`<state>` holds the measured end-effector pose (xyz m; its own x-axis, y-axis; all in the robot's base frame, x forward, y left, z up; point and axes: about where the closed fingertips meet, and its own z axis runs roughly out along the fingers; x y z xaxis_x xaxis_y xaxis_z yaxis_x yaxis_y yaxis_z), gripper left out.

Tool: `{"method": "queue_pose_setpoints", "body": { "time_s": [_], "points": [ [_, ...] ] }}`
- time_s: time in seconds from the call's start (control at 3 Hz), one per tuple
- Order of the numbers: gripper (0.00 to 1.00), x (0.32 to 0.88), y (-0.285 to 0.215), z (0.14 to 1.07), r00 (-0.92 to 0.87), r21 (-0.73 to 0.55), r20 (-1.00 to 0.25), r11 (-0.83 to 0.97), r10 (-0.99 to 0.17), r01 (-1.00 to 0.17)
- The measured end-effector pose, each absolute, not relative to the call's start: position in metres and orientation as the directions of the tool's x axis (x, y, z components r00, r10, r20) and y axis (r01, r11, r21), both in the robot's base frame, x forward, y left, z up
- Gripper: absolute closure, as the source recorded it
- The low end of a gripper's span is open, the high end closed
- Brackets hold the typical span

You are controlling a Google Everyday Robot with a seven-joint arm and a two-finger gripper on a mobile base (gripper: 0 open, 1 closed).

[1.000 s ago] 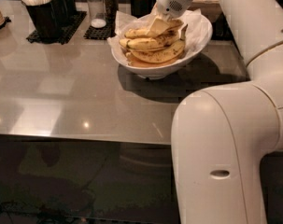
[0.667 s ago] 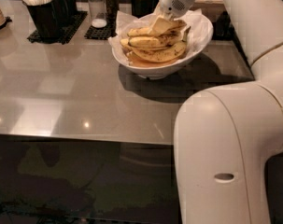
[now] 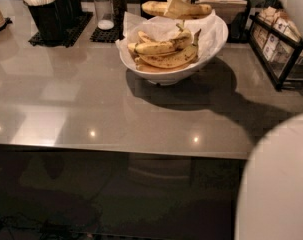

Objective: Pick banana from white bowl

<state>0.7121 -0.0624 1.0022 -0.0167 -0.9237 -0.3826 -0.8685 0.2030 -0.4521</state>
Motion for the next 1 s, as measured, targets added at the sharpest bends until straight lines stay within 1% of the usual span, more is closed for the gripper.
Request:
{"method": "queue_pose_setpoints", "body": {
  "time_s": [0.33, 0.67, 1.0],
  "points": [
    [1.00, 0.672, -0.061, 1.049, 0.005, -0.572, -0.381, 0.231, -0.925, -0.787],
    [1.00, 0.606, -0.062, 1.079, 0.046, -0.637, -0.410, 0.250, -0.911, -0.729],
    [1.00, 0.566, -0.063, 1.049, 0.092, -0.631, -0.461, 0.253, -0.883, -0.733]
  ]
}}
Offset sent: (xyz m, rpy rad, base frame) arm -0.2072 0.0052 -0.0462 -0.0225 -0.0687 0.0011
